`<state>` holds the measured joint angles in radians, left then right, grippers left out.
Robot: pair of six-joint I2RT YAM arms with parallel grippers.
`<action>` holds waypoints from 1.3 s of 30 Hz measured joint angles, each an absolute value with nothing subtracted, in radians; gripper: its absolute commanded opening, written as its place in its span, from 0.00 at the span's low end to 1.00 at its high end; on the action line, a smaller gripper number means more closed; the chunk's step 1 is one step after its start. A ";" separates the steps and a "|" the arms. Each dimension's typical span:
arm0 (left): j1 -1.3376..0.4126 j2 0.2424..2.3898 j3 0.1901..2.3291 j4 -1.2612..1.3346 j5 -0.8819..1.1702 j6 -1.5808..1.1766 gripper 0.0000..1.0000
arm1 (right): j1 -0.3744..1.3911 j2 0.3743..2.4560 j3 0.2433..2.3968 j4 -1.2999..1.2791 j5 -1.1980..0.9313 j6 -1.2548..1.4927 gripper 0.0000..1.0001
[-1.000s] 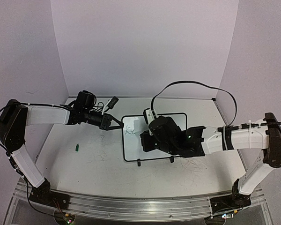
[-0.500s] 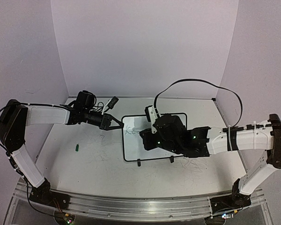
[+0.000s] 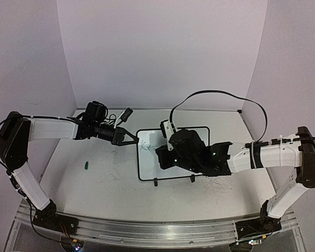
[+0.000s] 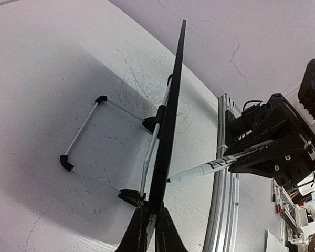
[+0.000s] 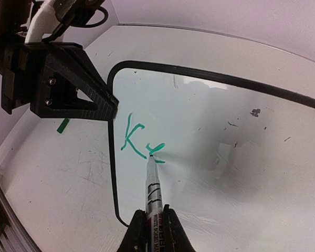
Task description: Write a sentence on the whiteboard
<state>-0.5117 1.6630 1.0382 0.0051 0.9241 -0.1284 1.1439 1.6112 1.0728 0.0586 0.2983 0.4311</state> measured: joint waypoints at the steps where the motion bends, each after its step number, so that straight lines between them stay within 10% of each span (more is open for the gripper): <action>1: -0.512 1.663 1.038 0.005 0.924 -0.128 0.00 | 1.144 1.614 1.077 0.059 0.298 0.431 0.00; 39: -0.512 1.663 1.038 0.002 0.920 -0.128 0.00 | 1.150 1.624 1.090 0.036 0.390 0.468 0.00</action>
